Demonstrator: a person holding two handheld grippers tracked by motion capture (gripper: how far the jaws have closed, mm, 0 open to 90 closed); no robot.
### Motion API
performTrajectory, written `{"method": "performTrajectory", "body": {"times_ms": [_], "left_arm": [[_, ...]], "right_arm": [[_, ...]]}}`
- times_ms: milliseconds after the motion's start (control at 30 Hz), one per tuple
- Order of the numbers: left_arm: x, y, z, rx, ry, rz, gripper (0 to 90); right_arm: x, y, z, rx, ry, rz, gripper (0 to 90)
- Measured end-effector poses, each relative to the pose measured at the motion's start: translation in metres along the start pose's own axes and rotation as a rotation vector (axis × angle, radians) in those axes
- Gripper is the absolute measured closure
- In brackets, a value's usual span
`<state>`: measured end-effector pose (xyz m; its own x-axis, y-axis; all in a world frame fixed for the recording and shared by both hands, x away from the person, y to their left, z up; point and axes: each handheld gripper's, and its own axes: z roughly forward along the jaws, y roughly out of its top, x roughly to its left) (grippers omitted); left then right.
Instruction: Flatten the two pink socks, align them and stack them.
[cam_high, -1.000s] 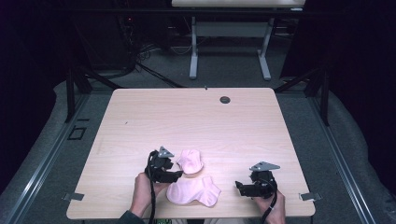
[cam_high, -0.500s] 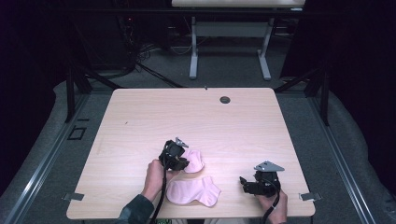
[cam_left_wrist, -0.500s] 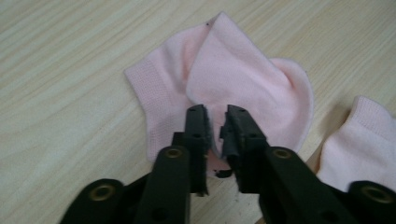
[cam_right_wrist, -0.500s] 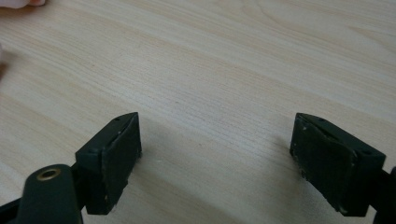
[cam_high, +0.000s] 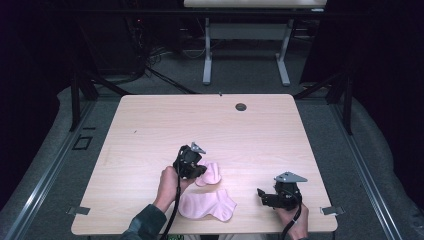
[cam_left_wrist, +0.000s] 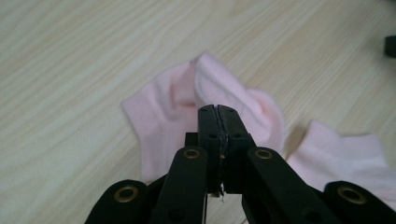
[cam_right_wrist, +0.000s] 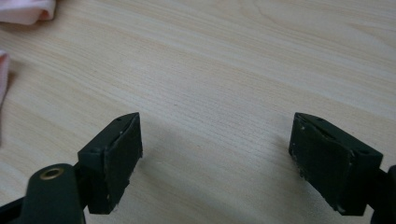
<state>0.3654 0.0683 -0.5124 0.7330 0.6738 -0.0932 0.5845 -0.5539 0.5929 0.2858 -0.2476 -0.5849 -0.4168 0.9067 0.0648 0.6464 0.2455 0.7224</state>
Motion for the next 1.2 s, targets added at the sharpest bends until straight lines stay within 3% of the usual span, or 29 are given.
{"method": "performTrajectory", "body": {"times_ms": [100,300,367,500,567,700,833,1033,1100,1200], "left_arm": [[-0.007,0.017,-0.009,-0.022,-0.007,0.021,89.1],[-0.024,0.050,-0.022,-0.074,-0.040,0.057,89.1],[-0.030,0.057,-0.025,-0.095,-0.057,0.073,89.1],[-0.039,0.063,-0.030,-0.116,-0.078,0.086,89.0],[-0.041,0.063,-0.033,-0.124,-0.084,0.088,89.0],[-0.035,0.059,-0.037,-0.134,-0.095,0.073,89.0],[-0.025,0.055,-0.037,-0.148,-0.109,0.037,89.0],[-0.023,0.054,-0.039,-0.175,-0.126,0.020,89.0],[-0.021,0.054,-0.038,-0.184,-0.129,0.009,89.0],[-0.016,0.052,-0.035,-0.179,-0.127,-0.006,88.9]], "right_arm": [[0.004,0.003,-0.001,-0.010,0.041,0.024,21.0],[0.035,0.031,-0.009,-0.063,0.160,-0.010,28.7],[0.046,0.040,-0.007,-0.078,0.174,-0.032,30.4],[0.057,0.054,0.004,-0.081,0.159,-0.076,36.0],[0.056,0.059,0.013,-0.075,0.157,-0.062,43.6],[0.052,0.064,0.022,-0.082,0.164,-0.034,69.5],[0.052,0.072,0.023,-0.095,0.155,-0.070,85.8],[0.046,0.084,0.011,-0.116,0.133,-0.082,88.3],[0.045,0.088,0.005,-0.130,0.104,-0.087,88.5],[0.048,0.097,-0.005,-0.118,0.030,-0.156,88.5]]}}
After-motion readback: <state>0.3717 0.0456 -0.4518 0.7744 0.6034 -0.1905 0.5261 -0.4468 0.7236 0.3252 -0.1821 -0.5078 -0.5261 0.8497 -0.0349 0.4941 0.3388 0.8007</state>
